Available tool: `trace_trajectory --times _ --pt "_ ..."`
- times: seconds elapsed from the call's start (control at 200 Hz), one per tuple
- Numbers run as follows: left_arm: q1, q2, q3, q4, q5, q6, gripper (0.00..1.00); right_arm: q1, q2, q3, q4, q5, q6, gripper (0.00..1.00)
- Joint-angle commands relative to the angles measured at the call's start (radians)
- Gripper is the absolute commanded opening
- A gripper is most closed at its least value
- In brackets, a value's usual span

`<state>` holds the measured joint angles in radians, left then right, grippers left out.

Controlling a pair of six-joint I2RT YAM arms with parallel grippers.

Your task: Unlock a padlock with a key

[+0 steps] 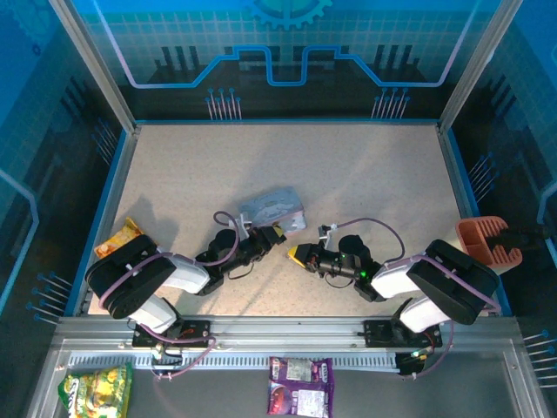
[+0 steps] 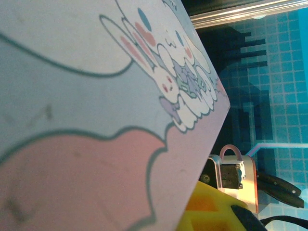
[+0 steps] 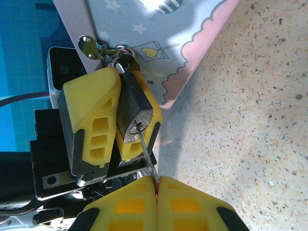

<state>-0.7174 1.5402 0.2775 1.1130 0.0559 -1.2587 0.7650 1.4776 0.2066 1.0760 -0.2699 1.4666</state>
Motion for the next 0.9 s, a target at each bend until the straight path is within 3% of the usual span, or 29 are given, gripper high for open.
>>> trace_trajectory --times 0.0,0.455,0.896 --pt "-0.017 0.005 0.004 0.116 0.005 -0.022 0.05 -0.006 0.007 -0.005 0.053 0.008 -0.005 0.0" --pt "-0.024 -0.029 0.003 0.107 -0.011 -0.041 0.05 -0.019 0.019 -0.022 0.087 0.014 0.007 0.0" --pt "-0.026 -0.185 0.026 -0.115 -0.063 -0.026 0.02 0.005 0.023 -0.008 0.088 0.017 0.009 0.0"
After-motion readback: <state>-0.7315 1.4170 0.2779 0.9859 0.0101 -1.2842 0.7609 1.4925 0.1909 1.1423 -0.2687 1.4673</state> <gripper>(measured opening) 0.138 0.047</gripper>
